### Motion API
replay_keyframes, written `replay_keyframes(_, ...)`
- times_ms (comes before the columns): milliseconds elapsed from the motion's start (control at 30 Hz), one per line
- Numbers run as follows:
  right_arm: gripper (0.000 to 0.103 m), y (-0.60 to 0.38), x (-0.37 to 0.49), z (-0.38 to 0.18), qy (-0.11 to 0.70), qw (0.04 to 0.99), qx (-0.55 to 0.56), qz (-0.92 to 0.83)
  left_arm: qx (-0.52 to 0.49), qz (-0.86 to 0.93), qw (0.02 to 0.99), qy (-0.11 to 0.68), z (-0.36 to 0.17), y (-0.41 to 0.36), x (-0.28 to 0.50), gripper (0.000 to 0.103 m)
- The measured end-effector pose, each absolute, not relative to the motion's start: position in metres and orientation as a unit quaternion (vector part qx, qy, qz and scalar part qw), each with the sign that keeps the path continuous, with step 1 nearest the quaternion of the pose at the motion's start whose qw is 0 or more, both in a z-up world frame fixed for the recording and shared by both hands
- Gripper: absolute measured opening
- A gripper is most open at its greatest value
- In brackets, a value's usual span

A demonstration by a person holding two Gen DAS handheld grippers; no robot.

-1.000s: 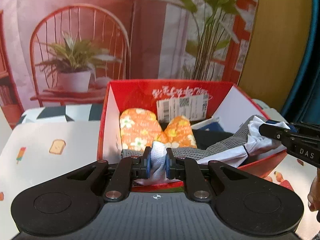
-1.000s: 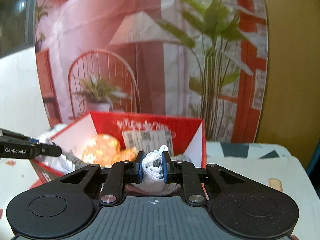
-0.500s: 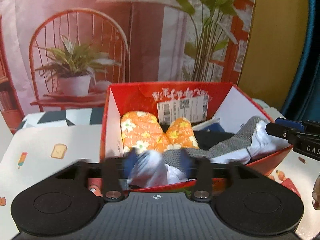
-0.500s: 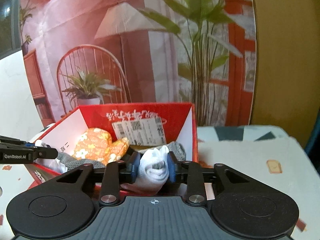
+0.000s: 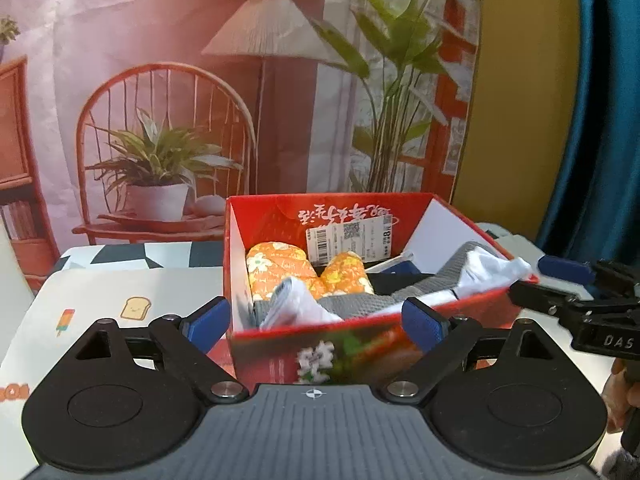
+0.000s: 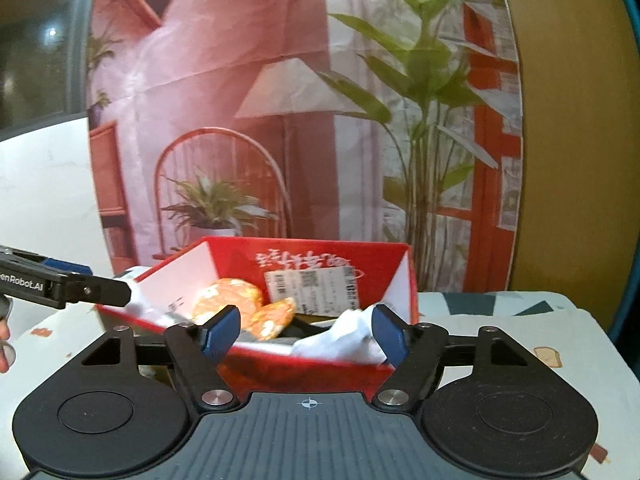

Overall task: Organize soft objects
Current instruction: 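Move the left tool down to the green knit pouch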

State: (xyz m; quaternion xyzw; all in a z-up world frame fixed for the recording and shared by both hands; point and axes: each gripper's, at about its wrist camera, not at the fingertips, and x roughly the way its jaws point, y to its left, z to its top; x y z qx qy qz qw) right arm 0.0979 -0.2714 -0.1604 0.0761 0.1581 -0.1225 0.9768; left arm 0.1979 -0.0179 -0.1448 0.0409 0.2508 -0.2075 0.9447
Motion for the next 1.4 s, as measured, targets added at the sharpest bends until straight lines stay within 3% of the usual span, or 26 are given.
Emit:
replay_keyframes(500, 0.067, -0.213, 0.054, -0.229, 0.217, 0.964, 0.119, -0.094, -0.028, -0.182, 0.928, 0.323, -0.213, 0.012, 0.145, 0.091)
replay_keyframes(800, 0.063, -0.199, 0.054, -0.239, 0.234, 0.965, 0.091, -0.078, -0.047, -0.160, 0.922, 0.348, -0.231, 0.025, 0.143, 0.088)
replay_keyframes(867, 0.061, -0.198, 0.056, -0.242, 0.239, 0.964, 0.087, -0.073, -0.051, -0.165, 0.921, 0.349, -0.233, 0.026, 0.143, 0.083)
replay_keyframes(933, 0.060, -0.196, 0.059, -0.245, 0.245, 0.963, 0.084, -0.069, -0.050, -0.172, 0.917, 0.356, -0.236, 0.025, 0.144, 0.066)
replay_keyframes(967, 0.060, -0.195, 0.061, -0.246, 0.248, 0.963, 0.083, -0.067, -0.050, -0.174, 0.915, 0.361, -0.238, 0.022, 0.145, 0.063)
replay_keyframes(1167, 0.052, -0.180, 0.077, -0.258, 0.275, 0.959, 0.053, -0.051, -0.074, -0.226, 0.900, 0.365, -0.232, 0.007, 0.157, 0.061)
replay_keyframes(1300, 0.039, -0.177, 0.079, -0.261, 0.279, 0.958, 0.051, -0.045, -0.089, -0.267, 0.874, 0.396, -0.234, -0.015, 0.168, 0.062)
replay_keyframes(1400, 0.039, -0.177, 0.078, -0.261, 0.279, 0.958, 0.052, -0.045, -0.094, -0.283, 0.865, 0.403, -0.237, -0.030, 0.175, 0.063)
